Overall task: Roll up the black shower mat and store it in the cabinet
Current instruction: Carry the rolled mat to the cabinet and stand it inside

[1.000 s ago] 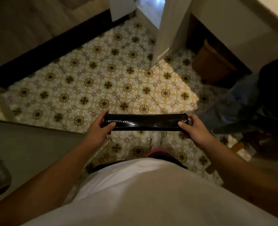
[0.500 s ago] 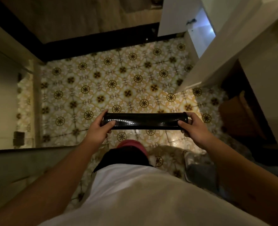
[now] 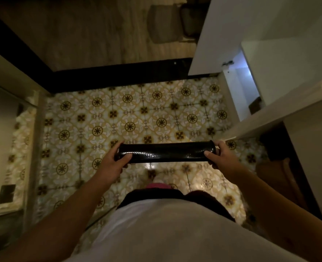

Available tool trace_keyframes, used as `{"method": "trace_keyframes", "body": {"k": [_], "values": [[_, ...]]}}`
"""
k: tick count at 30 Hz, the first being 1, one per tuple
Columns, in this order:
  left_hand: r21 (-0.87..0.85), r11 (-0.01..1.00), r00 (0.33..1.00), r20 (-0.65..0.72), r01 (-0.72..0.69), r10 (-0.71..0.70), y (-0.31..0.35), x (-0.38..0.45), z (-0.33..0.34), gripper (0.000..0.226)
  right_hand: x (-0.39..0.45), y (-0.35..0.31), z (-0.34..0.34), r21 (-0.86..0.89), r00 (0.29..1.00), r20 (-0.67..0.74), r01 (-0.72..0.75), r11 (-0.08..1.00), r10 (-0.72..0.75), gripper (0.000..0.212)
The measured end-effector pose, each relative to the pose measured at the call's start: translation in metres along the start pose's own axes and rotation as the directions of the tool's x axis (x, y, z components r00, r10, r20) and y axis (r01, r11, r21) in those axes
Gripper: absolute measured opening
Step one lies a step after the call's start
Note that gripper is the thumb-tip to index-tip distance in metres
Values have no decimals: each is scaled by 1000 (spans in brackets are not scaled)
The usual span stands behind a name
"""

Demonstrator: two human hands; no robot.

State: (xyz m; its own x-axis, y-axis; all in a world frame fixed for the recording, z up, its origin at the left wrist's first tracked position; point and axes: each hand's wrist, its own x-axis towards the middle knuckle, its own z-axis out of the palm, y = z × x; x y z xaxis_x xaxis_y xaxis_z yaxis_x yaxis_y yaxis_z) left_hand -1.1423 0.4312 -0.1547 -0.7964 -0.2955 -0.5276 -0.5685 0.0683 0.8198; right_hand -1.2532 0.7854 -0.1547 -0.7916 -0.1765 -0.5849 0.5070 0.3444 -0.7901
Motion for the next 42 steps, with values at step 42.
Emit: {"method": "trace_keyframes", "body": {"k": [42], "values": [[338, 846, 683, 730, -413, 42, 474, 637, 209, 59, 385, -259, -157, 514, 717, -607, 25, 857, 343, 42]]}}
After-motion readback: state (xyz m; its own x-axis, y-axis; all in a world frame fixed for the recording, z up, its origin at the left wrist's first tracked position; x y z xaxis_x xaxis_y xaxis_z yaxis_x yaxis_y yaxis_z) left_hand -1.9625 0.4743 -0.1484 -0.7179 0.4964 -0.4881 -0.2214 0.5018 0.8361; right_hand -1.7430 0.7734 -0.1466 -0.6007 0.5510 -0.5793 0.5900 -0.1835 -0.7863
